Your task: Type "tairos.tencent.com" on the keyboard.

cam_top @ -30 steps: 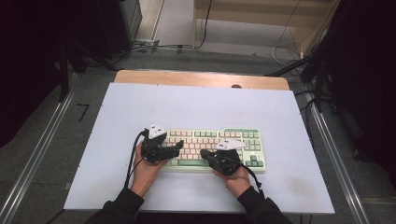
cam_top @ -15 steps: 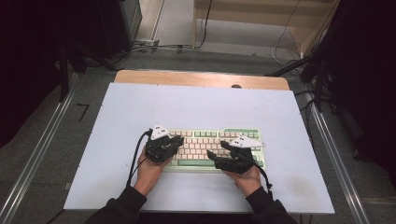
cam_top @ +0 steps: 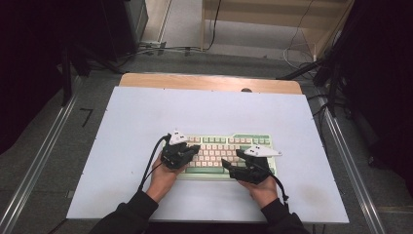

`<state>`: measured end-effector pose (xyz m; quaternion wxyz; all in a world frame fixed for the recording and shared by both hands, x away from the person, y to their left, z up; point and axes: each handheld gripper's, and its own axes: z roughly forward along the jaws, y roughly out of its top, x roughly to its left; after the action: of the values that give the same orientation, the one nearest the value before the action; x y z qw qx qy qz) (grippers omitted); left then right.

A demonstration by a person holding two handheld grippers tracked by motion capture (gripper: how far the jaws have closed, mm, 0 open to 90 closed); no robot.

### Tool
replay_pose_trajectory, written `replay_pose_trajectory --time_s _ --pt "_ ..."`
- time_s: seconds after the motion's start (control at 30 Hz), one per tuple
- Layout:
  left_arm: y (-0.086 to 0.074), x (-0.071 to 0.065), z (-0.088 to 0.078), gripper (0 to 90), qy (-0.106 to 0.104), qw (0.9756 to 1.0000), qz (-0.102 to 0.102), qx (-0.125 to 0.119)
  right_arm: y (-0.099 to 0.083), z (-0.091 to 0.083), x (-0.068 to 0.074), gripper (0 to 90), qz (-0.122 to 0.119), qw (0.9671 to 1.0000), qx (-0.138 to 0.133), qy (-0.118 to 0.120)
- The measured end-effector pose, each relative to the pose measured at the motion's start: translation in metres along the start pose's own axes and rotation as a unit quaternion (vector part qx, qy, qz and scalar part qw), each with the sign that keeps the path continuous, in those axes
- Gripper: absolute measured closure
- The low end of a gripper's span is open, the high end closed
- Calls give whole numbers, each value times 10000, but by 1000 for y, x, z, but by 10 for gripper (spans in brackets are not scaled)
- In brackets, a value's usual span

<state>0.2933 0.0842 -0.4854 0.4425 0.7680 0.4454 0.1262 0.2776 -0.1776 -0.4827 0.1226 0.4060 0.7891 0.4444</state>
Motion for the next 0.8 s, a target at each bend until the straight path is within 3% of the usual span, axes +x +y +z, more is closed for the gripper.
replay_pose_trajectory --time_s 0.8 --pt "0 -5 11 900 62 9998 84 159 -3 -2 -2 295 0 10000 57 -64"
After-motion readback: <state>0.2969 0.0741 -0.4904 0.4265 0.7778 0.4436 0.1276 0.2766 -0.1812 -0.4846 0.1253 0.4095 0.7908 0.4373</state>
